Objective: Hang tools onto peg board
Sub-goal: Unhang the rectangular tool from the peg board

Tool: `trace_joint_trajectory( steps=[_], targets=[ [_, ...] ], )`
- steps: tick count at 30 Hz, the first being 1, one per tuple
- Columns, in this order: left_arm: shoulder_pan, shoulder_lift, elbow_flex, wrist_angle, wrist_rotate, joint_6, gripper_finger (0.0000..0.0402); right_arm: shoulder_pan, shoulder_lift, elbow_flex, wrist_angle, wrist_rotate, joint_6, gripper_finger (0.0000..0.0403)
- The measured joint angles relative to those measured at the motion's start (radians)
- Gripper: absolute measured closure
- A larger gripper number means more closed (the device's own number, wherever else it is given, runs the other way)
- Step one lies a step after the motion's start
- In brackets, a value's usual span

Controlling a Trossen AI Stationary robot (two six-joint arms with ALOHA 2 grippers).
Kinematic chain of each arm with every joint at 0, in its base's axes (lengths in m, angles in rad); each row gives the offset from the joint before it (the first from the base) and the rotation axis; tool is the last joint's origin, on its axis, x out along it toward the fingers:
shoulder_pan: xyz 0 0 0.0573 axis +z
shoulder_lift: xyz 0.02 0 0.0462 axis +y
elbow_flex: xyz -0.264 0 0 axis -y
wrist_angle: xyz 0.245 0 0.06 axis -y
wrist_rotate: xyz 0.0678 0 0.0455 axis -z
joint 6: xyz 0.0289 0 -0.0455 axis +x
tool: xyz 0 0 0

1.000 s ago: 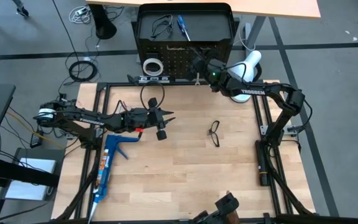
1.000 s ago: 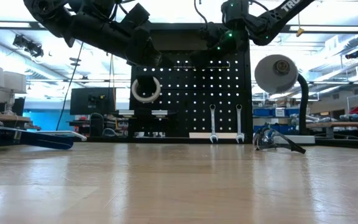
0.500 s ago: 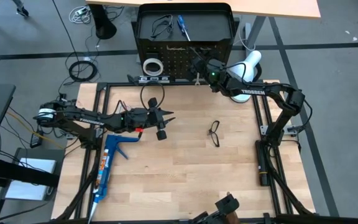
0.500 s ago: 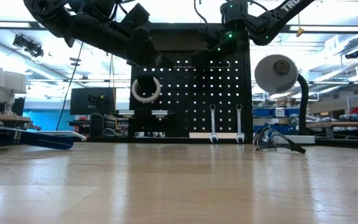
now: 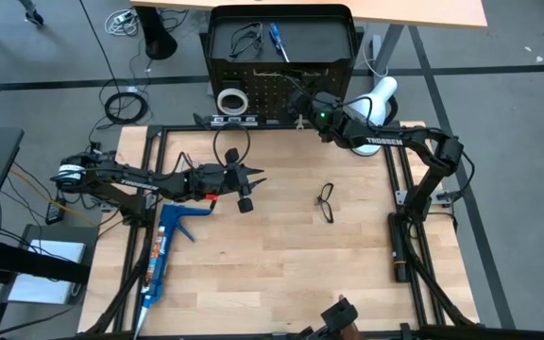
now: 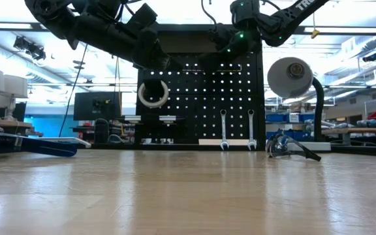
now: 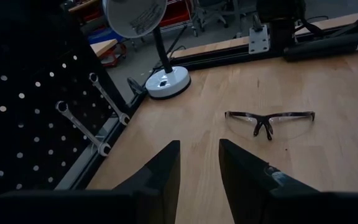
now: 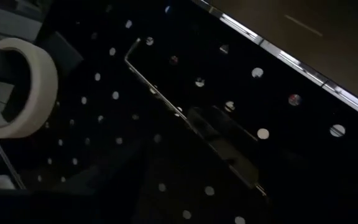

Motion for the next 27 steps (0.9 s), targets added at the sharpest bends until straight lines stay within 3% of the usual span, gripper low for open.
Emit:
trace_joint_trajectory(
  steps=[5, 17, 27],
  targets=[
    [0.000, 0.000, 0.000, 0.000, 0.000, 0.000, 0.0287, 0.015, 0.001, 0.000, -0.008, -0.033, -0.020, 0.0101],
    [0.000, 0.000, 0.000, 0.000, 0.000, -0.001, 0.0287, 0.056, 0.001, -0.001, 0.058, 0.100, -0.105, 0.0101],
    [0.000, 0.000, 0.000, 0.000, 0.000, -0.002, 0.0287, 0.037, 0.001, -0.001, 0.049, 0.109, 0.078, 0.0101]
  ],
)
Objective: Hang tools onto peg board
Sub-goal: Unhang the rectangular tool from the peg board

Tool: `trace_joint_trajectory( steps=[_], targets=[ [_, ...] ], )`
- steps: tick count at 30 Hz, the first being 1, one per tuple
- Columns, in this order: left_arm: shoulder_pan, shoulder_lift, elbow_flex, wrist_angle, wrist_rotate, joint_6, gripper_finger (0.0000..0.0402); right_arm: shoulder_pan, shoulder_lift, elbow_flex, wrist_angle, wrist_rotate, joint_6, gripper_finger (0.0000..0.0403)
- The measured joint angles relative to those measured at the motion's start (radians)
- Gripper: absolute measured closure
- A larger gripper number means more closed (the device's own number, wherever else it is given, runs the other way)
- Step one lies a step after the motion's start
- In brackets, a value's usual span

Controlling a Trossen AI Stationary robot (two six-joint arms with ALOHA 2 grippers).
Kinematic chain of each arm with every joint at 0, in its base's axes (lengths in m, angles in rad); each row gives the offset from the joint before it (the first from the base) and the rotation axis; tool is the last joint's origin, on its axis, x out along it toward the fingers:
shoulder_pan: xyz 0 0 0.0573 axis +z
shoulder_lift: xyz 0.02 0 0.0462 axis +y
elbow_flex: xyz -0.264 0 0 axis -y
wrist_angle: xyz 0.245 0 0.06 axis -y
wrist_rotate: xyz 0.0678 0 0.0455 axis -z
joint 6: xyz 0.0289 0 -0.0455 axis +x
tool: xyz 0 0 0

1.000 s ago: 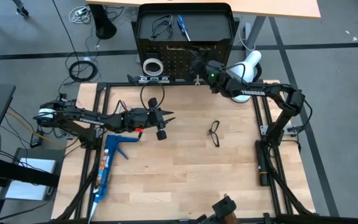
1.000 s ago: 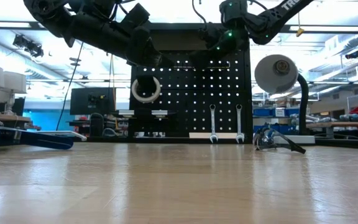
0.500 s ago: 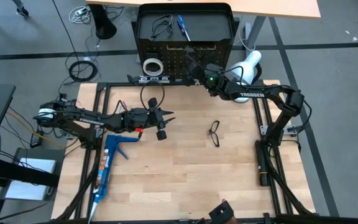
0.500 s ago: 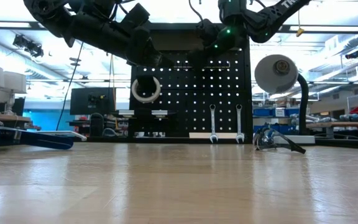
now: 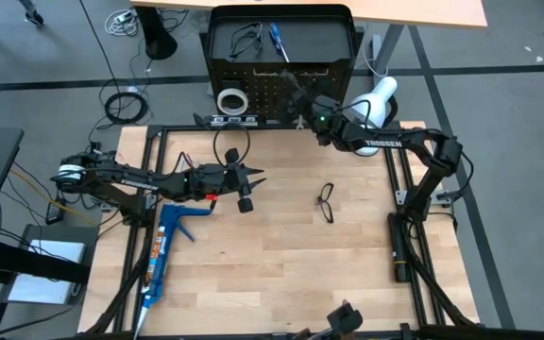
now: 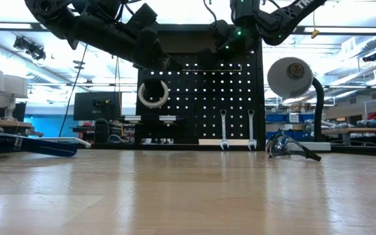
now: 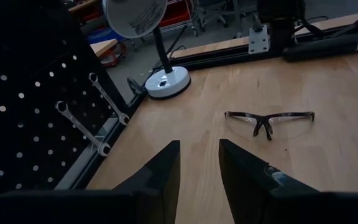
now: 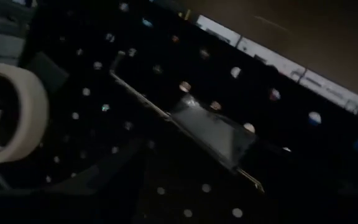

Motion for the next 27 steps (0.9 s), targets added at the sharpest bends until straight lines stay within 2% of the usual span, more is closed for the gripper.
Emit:
trace_joint_trajectory(
  steps=[6, 27],
  targets=[
    [0.000, 0.000, 0.000, 0.000, 0.000, 0.000, 0.0287, -0.030, 0.000, 0.000, 0.002, -0.027, 0.081, 0.0101],
    [0.000, 0.000, 0.000, 0.001, 0.000, -0.001, 0.0287, -0.091, -0.001, 0.000, -0.020, -0.160, 0.199, 0.0112]
  ],
)
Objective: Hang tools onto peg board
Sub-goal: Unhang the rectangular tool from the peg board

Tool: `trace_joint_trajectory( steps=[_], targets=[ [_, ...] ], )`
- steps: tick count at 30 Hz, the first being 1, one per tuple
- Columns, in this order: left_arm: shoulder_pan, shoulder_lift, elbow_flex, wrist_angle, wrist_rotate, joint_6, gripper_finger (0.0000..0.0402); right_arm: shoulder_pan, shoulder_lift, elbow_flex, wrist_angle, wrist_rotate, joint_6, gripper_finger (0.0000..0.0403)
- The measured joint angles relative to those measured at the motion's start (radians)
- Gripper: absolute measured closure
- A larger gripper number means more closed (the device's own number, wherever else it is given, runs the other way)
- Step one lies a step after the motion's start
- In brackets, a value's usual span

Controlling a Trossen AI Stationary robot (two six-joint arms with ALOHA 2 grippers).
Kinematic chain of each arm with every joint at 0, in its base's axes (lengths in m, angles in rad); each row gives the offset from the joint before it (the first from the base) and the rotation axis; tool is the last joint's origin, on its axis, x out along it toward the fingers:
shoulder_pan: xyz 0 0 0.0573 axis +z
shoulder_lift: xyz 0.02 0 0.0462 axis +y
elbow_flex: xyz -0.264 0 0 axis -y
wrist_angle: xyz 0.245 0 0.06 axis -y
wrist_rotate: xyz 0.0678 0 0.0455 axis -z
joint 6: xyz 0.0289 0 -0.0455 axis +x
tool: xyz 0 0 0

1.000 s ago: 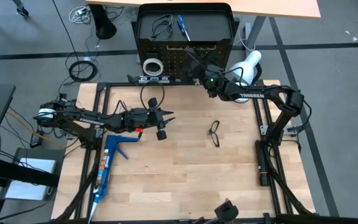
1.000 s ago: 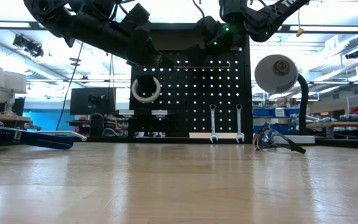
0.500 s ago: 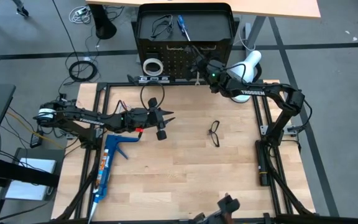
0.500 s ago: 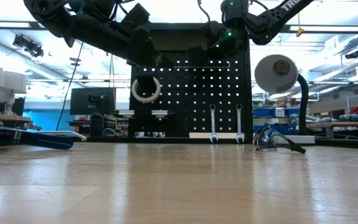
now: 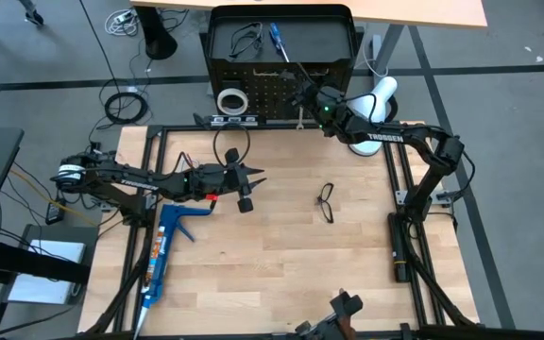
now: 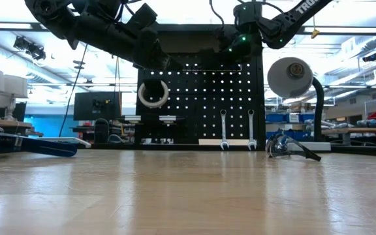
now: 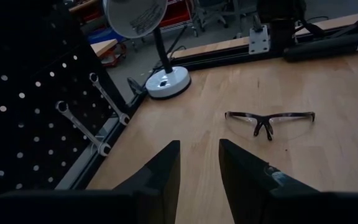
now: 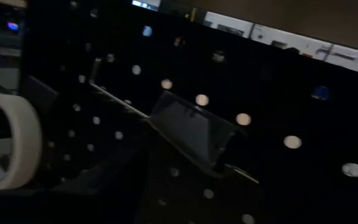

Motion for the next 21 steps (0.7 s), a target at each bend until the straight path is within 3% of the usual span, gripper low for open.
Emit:
trace_joint_trajectory(
  steps=[21],
  targets=[
    [0.000, 0.000, 0.000, 0.001, 0.000, 0.000, 0.0287, 0.001, -0.001, 0.000, -0.019, -0.087, 0.009, 0.0112]
  ],
)
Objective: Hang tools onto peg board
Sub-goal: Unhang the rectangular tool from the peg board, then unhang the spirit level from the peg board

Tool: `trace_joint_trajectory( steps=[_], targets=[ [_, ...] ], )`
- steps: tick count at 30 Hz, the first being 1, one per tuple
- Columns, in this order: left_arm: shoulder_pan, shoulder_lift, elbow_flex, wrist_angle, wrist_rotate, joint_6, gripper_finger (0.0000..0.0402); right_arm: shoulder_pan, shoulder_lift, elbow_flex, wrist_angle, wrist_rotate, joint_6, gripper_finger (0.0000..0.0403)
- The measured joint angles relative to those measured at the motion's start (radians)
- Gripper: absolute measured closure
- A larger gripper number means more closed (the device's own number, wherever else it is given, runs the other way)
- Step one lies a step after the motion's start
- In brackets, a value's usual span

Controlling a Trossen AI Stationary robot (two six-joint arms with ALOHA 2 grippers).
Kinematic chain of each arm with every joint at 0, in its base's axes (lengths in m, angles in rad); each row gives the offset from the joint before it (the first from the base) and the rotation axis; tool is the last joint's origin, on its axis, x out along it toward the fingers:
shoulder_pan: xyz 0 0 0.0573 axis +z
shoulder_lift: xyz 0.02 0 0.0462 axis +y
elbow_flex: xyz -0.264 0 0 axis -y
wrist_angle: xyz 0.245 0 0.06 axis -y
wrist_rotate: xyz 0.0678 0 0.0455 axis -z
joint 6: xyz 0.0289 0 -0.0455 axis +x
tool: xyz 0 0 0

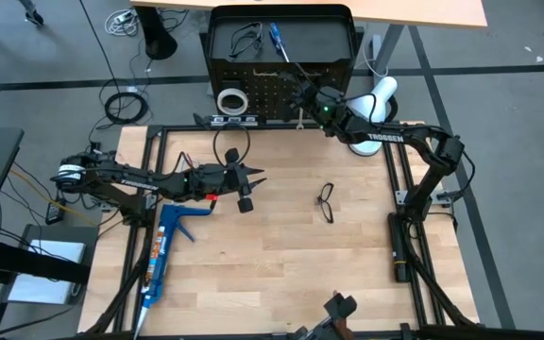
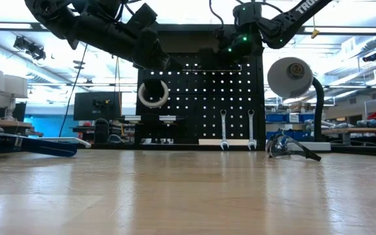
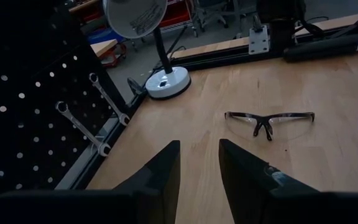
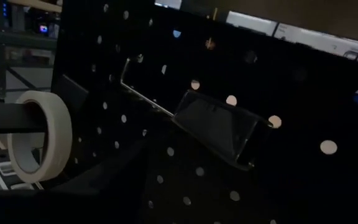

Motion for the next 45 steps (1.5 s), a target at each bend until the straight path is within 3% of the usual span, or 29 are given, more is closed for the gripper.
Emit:
trace_joint_trajectory(
  steps=[16, 20, 25, 32, 38, 45],
  targets=[
    [0.000, 0.000, 0.000, 0.000, 0.000, 0.000, 0.0287, 0.018, 0.001, 0.000, 0.049, -0.002, -0.034, 0.0116],
    [0.000, 0.000, 0.000, 0.000, 0.000, 0.000, 0.0287, 0.016, 0.001, 0.000, 0.036, 0.037, -0.067, 0.0150],
    [0.000, 0.000, 0.000, -0.019, -0.001, 0.008, 0.0287, 0.099, -0.028, 0.000, -0.036, -0.042, -0.055, 0.0191],
    [-0.002, 0.000, 0.000, -0.020, -0.025, 0.039, 0.0287, 0.258, -0.083, 0.000, -0.222, 0.164, -0.143, 0.0192],
    [-0.013, 0.000, 0.000, -0.038, -0.047, 0.069, 0.0287, 0.347, -0.156, 0.000, -0.386, 0.174, -0.008, 0.0194],
    [-0.007, 0.000, 0.000, -0.057, -0.123, 0.061, 0.0287, 0.391, -0.245, -0.063, -0.661, 0.145, 0.297, 0.0195]
  ],
)
